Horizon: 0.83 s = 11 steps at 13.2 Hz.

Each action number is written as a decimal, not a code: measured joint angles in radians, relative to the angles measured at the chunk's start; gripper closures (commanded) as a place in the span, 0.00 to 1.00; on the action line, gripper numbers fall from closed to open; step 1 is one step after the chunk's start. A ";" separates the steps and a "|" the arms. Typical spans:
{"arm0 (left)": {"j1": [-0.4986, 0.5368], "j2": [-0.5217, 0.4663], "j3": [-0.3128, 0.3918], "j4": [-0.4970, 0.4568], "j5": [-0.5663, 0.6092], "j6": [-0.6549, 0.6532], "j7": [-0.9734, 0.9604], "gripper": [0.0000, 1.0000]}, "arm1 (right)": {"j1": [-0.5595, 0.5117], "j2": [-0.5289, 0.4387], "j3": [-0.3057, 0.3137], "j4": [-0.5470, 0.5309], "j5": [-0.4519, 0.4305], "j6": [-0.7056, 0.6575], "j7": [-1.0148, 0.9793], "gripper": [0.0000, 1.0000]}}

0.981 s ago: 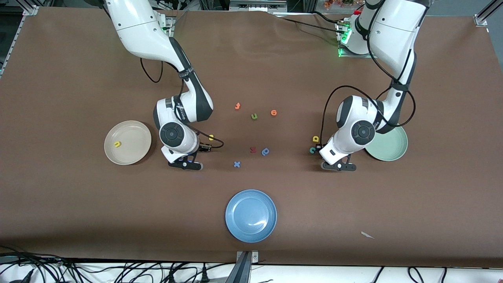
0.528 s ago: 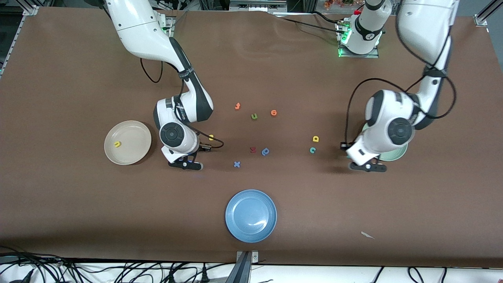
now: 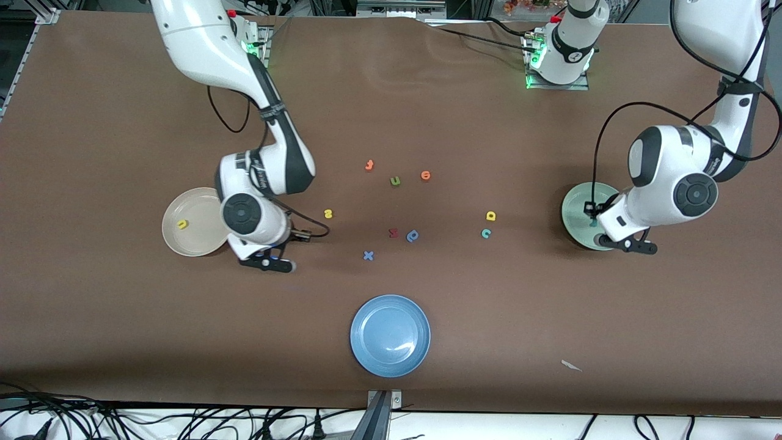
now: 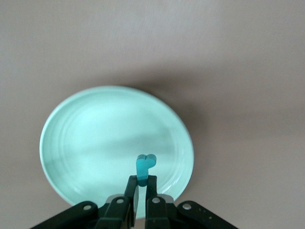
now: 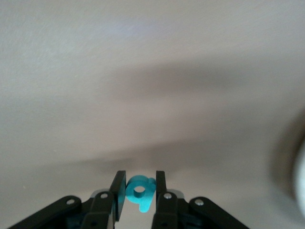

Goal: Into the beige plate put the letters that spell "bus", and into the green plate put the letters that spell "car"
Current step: 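Drop the cyan letter on the green plate while the right gripper places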

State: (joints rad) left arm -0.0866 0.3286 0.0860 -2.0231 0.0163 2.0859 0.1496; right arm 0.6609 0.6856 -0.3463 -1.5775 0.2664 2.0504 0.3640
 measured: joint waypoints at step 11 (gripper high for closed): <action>0.025 -0.040 -0.002 -0.137 0.056 0.135 0.011 0.19 | -0.037 -0.044 -0.296 -0.209 0.000 -0.055 -0.568 0.76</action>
State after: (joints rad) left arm -0.0615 0.2884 0.0842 -2.1605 0.0719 2.2204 0.1606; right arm 0.6240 0.6419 -0.6421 -1.7861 0.2664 1.9950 -0.2040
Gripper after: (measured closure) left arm 0.626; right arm 0.709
